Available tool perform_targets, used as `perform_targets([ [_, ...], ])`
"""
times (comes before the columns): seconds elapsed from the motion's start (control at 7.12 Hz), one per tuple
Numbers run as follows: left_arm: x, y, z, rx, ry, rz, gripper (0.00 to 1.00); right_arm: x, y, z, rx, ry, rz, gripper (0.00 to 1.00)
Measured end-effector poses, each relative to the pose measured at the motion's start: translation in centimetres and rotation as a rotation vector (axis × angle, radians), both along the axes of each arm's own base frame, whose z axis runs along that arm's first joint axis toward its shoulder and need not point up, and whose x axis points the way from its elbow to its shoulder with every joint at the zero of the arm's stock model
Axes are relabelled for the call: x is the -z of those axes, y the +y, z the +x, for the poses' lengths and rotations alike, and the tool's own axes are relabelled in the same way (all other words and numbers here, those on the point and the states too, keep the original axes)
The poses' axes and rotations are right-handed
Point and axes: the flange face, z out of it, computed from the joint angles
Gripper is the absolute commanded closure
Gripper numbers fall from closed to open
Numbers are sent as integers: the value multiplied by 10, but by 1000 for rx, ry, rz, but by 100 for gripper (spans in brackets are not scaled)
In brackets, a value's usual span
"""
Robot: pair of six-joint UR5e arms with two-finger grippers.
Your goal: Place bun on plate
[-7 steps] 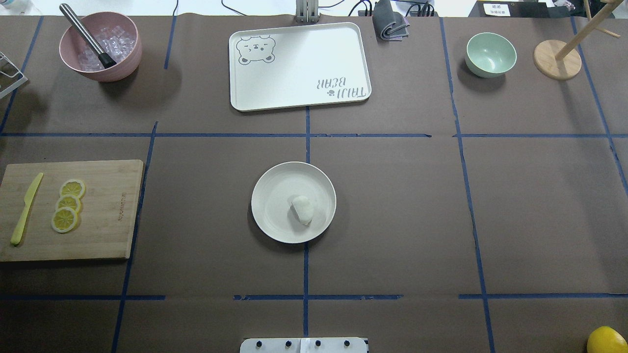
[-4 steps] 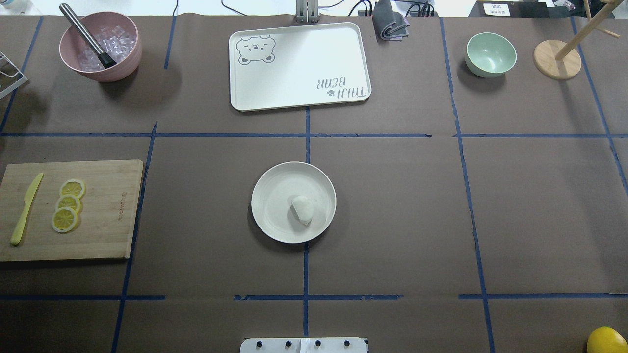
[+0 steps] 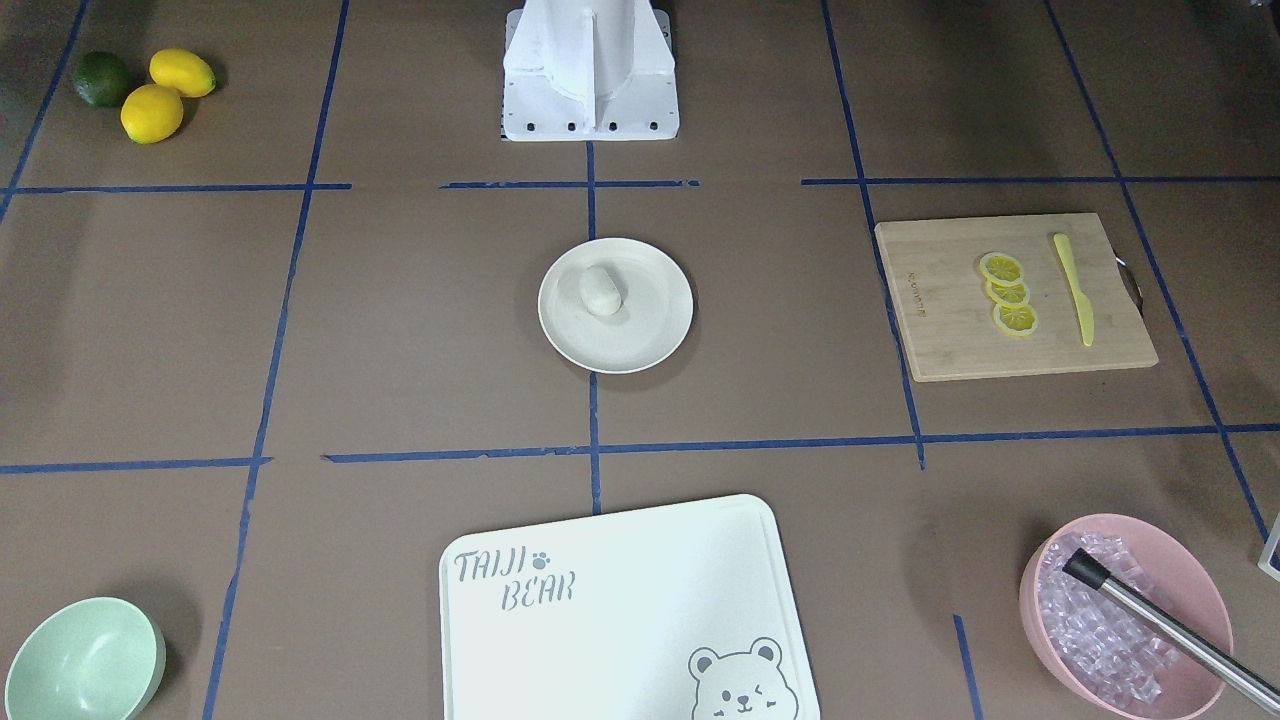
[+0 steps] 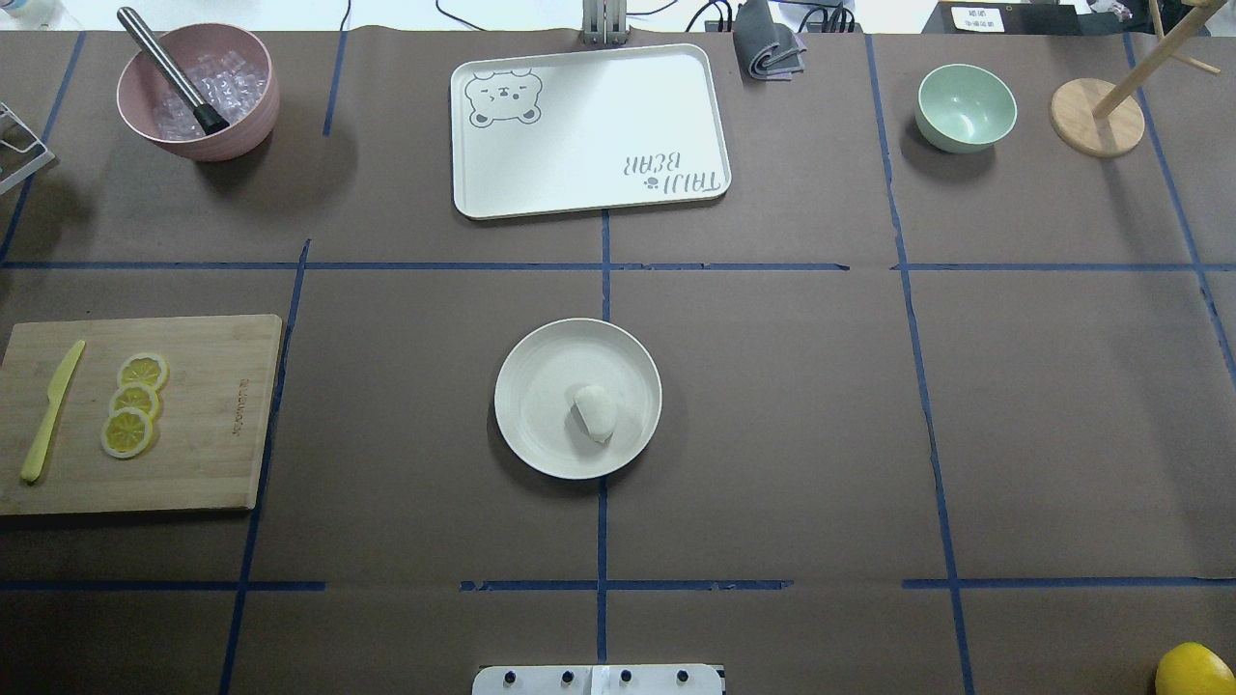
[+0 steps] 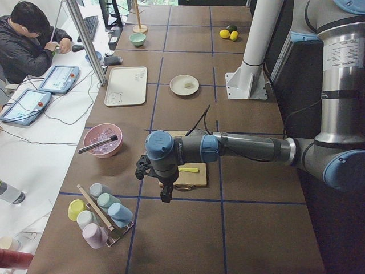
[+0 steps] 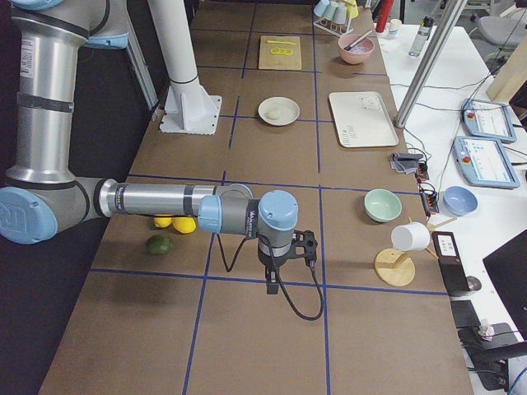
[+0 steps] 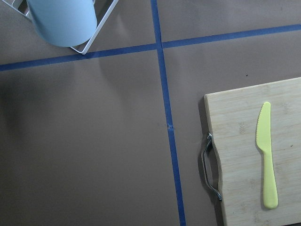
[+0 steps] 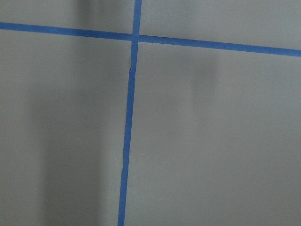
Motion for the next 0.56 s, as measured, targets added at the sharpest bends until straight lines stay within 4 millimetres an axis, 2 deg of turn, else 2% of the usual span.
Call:
perform_targets([
  [0.56, -4, 0, 1, -3, -5, -9, 0, 0, 0, 0, 1, 0, 0, 0],
])
